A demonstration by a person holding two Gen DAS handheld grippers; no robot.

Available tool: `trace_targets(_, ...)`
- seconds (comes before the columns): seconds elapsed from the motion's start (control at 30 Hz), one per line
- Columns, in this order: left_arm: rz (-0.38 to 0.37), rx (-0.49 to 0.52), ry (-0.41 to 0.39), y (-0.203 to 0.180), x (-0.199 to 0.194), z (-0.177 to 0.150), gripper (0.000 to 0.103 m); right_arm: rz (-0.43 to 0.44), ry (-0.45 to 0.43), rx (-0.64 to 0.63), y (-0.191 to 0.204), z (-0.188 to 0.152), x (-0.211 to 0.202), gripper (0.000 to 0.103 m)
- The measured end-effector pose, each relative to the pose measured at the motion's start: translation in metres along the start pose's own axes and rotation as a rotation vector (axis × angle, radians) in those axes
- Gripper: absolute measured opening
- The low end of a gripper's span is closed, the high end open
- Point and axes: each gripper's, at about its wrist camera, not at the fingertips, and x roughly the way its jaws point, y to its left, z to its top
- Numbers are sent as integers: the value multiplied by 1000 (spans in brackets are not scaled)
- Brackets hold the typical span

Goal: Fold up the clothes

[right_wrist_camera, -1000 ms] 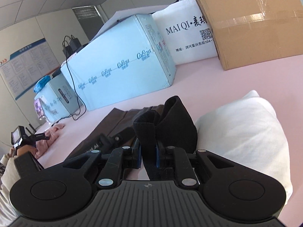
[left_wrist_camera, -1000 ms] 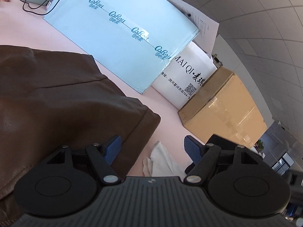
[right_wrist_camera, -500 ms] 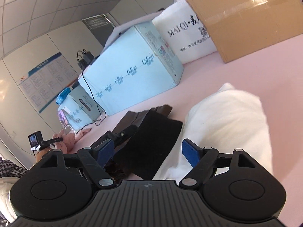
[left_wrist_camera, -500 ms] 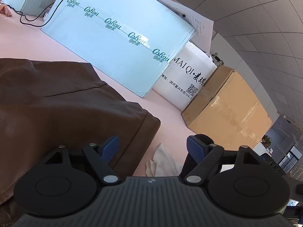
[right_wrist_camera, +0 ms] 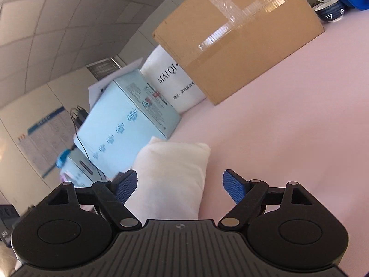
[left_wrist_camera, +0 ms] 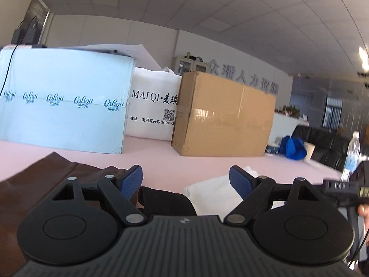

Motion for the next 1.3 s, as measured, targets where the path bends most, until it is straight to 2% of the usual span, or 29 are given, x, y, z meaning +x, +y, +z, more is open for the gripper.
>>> trace_targets(0.13, 41, -55, 134, 6, 14, -10, 81, 35, 39, -45, 4, -5, -1, 81)
trace_targets(0.2, 51, -105, 183, 14, 20, -16, 81, 79, 57, -124, 14, -9, -2, 81)
trace_targets(0.33, 101, -127, 235, 18, 27, -21, 78, 111, 115, -210, 30, -17, 5, 84)
trace_targets(0.4, 95, -139, 249, 17, 30, -21, 64, 107, 120, -201, 30, -17, 5, 84)
trace_targets(0.47, 86, -167, 264, 15, 32, -21, 28, 105, 108, -174, 26, -17, 3, 85)
trace_targets(0.5, 102, -182, 270, 14, 33, -22, 15, 104, 101, -164, 25, -17, 1, 85)
trace_targets(0.63, 99, -225, 240, 14, 24, -24, 14, 110, 48, -182, 27, -18, -6, 85)
trace_targets(0.73, 122, -202, 239, 13, 19, -28, 15, 166, -4, -328, 46, -27, -17, 85)
trace_targets(0.8, 121, -205, 253, 14, 19, -31, 15, 134, -13, -463, 66, -37, -18, 85)
trace_targets(0.87, 121, -216, 260, 16, 19, -33, 15, 33, 0, -629, 90, -51, -11, 85)
trace_targets(0.93, 118, -221, 261, 17, 19, -34, 15, -38, 14, -713, 103, -60, -2, 85)
trace_targets(1.0, 116, -222, 258, 18, 19, -34, 15, -74, 2, -689, 109, -57, 7, 84)
trace_targets(1.07, 118, -223, 257, 17, 19, -34, 16, -79, -19, -625, 110, -51, 13, 76)
trace_targets(1.1, 120, -223, 258, 17, 20, -35, 16, -73, -40, -597, 111, -45, 17, 67)
trace_targets(1.17, 124, -223, 261, 17, 20, -36, 16, -86, -65, -573, 117, -33, 32, 64)
trace_targets(1.2, 124, -224, 263, 17, 21, -37, 17, -110, -35, -586, 119, -30, 43, 65)
trace_targets(1.23, 125, -226, 268, 18, 22, -39, 18, -123, 41, -589, 117, -27, 57, 73)
trace_targets(1.3, 123, -236, 275, 21, 23, -42, 20, -172, 186, -580, 106, -27, 85, 75)
